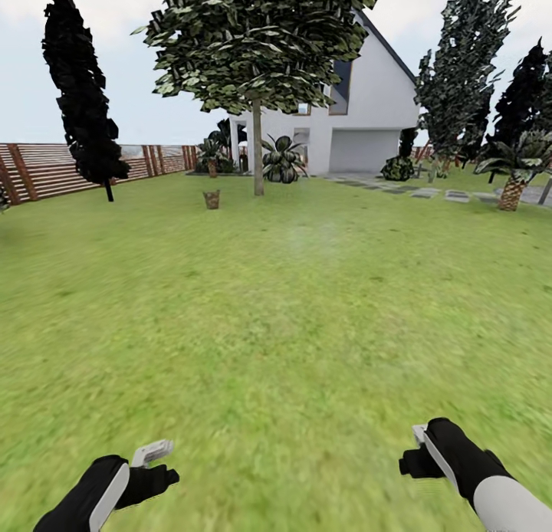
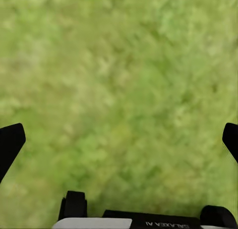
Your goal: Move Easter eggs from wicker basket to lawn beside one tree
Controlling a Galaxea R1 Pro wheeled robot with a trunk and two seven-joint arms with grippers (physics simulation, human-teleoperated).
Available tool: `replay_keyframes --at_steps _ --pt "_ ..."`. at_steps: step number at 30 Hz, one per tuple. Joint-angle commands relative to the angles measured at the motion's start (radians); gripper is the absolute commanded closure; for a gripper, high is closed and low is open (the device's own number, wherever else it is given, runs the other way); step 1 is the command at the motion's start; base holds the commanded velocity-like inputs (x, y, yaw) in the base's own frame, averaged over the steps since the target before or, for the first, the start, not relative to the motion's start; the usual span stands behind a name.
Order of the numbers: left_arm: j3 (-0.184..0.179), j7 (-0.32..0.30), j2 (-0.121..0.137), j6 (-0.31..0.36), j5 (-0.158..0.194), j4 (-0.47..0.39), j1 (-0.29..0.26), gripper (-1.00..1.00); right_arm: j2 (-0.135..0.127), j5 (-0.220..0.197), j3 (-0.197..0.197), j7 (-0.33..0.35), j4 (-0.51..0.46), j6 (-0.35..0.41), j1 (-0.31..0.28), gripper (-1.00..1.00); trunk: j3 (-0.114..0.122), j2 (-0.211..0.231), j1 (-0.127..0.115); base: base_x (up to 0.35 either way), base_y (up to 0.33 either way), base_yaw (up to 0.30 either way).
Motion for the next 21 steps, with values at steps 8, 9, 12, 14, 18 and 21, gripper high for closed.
replay_keyframes --at_steps 8,9,12,14,18,21 --pt "0.003 -0.002 -0.022 0.004 -0.004 0.002 0.000 -1.00 0.011 0.004 0.001 -0.001 0.000 0.003 0.000 -1.00 -0.014 -0.001 0.001 0.339 0.000 0.000" --pt "0.005 -0.002 -0.022 0.004 -0.004 0.002 0.000 -1.00 0.010 0.004 0.000 0.000 0.001 0.002 0.000 -1.00 -0.015 -0.001 0.001 0.339 0.000 0.000" --pt "0.005 -0.002 -0.024 0.003 -0.004 0.001 0.000 -1.00 0.011 0.003 0.000 -0.001 0.001 0.003 0.000 -1.00 -0.020 -0.001 0.001 0.339 0.000 0.000" --pt "0.002 -0.002 -0.025 0.001 -0.005 0.001 0.000 -1.00 0.013 0.005 0.002 0.000 0.002 0.003 0.000 -1.00 -0.023 -0.001 0.001 0.339 0.000 0.000" --pt "0.003 -0.002 -0.025 0.000 -0.005 -0.001 0.000 -1.00 0.013 0.006 0.002 -0.001 0.003 0.003 0.000 -1.00 -0.030 -0.001 0.001 0.339 0.000 0.000" --pt "0.009 -0.003 -0.023 0.001 -0.002 -0.001 0.000 -1.00 0.017 0.007 0.003 -0.001 0.004 0.003 0.000 -1.00 -0.034 -0.001 0.001 0.339 0.000 0.000"
